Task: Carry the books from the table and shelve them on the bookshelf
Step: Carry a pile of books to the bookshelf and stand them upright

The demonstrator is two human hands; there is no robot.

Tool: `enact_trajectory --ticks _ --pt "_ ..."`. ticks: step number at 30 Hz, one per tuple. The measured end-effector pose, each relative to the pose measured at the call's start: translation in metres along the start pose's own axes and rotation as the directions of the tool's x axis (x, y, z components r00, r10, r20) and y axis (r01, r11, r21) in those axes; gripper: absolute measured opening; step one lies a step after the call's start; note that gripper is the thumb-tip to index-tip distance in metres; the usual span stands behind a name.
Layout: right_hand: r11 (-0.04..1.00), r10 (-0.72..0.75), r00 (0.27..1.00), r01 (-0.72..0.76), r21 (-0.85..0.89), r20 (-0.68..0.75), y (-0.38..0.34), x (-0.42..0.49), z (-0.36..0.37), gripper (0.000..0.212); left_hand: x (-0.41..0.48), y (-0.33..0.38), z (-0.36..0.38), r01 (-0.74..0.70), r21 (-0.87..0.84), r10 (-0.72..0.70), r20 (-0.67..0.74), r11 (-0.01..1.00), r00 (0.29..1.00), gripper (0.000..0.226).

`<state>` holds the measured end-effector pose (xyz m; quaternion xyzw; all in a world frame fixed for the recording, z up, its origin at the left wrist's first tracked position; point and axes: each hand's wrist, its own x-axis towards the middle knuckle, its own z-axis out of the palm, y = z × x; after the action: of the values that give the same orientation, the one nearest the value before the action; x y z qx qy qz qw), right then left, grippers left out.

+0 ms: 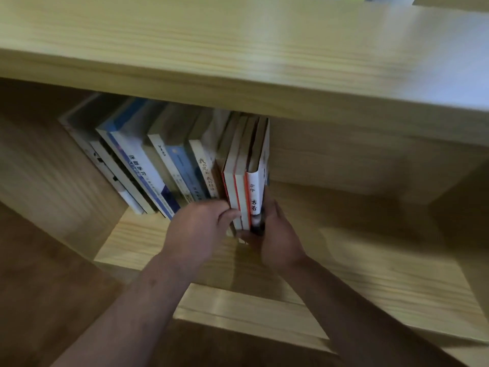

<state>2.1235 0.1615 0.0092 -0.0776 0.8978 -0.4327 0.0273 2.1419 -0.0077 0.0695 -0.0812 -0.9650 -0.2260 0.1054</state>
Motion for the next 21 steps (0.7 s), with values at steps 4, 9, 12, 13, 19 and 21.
enact_trajectory --ticks 4,9,12,13,19,21 --pt "0.993 0.019 0.997 -0.027 -0.117 -0.069 0.002 -0.004 0.009 0.101 -0.011 -0.020 0.010 0.026 -0.103 -0.037 -0.104 0.994 0.994 0.034" --pt "0.952 0.045 0.980 -0.101 -0.288 -0.195 0.003 -0.008 0.027 0.089 -0.023 -0.088 0.030 -0.084 0.028 0.088 -0.279 0.996 0.956 0.062" --pt "0.951 0.010 0.981 -0.069 -0.301 -0.195 0.007 -0.006 0.029 0.080 -0.017 -0.108 0.043 -0.144 0.086 0.163 -0.307 0.986 0.938 0.067" --pt "0.950 0.002 0.979 -0.065 -0.305 -0.203 0.008 -0.005 0.028 0.078 -0.017 -0.110 0.047 -0.162 0.083 0.181 -0.329 0.983 0.927 0.063" --pt "0.983 0.093 0.956 -0.133 -0.129 -0.278 0.005 0.005 0.031 0.071 -0.017 -0.118 0.055 -0.260 0.246 0.328 -0.295 0.934 0.897 0.053" --pt "0.986 0.113 0.937 -0.147 -0.080 -0.331 0.007 0.010 0.033 0.069 -0.017 -0.119 0.057 -0.274 0.258 0.346 -0.293 0.926 0.892 0.054"
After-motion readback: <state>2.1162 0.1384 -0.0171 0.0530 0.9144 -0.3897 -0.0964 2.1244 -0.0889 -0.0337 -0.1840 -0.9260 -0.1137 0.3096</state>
